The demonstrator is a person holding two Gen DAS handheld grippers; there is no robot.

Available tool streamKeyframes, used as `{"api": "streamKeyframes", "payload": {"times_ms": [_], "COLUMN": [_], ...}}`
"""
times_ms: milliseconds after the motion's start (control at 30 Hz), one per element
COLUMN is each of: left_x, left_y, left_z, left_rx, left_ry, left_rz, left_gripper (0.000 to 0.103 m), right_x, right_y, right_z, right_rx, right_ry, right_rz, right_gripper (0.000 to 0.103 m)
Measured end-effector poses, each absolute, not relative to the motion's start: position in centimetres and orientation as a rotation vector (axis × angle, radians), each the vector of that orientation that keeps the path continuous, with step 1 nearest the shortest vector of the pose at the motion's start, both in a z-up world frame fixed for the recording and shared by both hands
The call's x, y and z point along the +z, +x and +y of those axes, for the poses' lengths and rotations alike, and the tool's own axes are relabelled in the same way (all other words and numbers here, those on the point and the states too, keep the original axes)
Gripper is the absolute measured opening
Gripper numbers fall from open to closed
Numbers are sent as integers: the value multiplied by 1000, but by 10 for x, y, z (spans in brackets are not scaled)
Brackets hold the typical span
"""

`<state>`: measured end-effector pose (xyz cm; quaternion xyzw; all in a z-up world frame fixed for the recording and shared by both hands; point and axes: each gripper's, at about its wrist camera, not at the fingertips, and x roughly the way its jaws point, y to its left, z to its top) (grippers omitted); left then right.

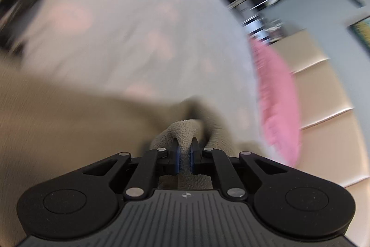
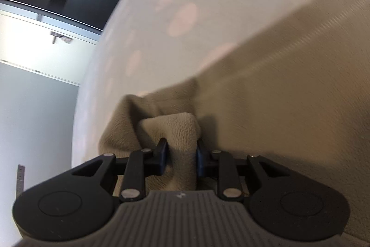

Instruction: Fold clothes

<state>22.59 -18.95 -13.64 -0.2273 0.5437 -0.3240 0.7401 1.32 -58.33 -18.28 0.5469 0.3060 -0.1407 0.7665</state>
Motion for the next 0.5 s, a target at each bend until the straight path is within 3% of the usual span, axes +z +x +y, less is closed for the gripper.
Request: {"api": "streamKeyframes", "payload": {"times_ms": [133,300,500], "left_x": [-161,-139,-92], "left_y": [221,225,229], "left_z": [-169,-161,-166], "left_rx": [-660,-657,-681], "left_ry": [-584,-528,-451], "left_rz": [1228,1226,1110], "left_gripper": [7,26,26], "right_x": [-178,-139,-103], "right_y": [-5,-22,-18], "right_z": [-584,-583,-580], "right_rx": [-316,-366,-357], "right_ry": [1188,1030,944], "right_rz": [640,632,590], "right_gripper": [32,39,46]}}
